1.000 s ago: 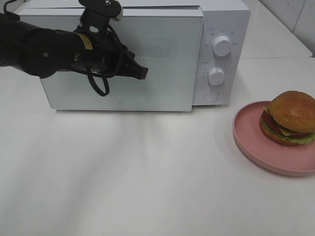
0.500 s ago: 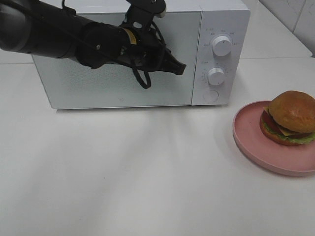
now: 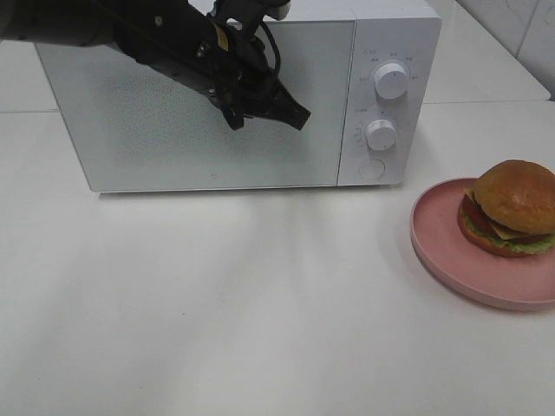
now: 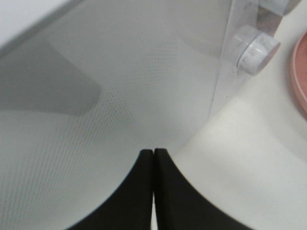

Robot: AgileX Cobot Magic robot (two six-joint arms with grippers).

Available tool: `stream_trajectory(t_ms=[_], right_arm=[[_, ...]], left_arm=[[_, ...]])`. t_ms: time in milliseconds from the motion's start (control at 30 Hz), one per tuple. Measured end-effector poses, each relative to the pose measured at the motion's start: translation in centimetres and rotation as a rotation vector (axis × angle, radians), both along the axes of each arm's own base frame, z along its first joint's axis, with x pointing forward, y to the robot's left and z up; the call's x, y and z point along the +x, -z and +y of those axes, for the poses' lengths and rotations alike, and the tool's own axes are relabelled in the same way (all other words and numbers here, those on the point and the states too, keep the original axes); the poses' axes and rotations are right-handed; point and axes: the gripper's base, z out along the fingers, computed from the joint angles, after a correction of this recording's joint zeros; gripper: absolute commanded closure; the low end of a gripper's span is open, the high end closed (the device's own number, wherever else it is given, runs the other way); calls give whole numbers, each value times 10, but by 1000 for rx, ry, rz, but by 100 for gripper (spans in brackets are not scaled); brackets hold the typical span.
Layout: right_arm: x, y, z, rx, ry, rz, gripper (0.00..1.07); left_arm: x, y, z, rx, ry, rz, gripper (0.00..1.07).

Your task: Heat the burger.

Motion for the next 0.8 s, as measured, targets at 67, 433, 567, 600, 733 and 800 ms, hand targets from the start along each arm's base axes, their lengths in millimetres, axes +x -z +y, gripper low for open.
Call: stream_trajectory(t_ms=[67, 433, 567, 600, 733, 800], right_arm=[[0, 0, 0, 0, 0, 0, 36], [0, 0, 0, 0, 0, 0, 36], [0, 0, 0, 0, 0, 0, 36], [0, 0, 0, 0, 0, 0, 36], [0, 0, 0, 0, 0, 0, 36], [0, 0, 0, 0, 0, 0, 36]], left_arm=[[-6, -10, 6, 26, -3, 31, 106], [-30, -53, 49, 165, -55, 181, 106], [-23, -58, 81, 200, -136, 247, 106], [-18, -60, 100, 208, -195, 290, 106], [-15, -66, 128, 194, -289, 348, 106], [-15, -78, 155, 161, -379, 376, 106]])
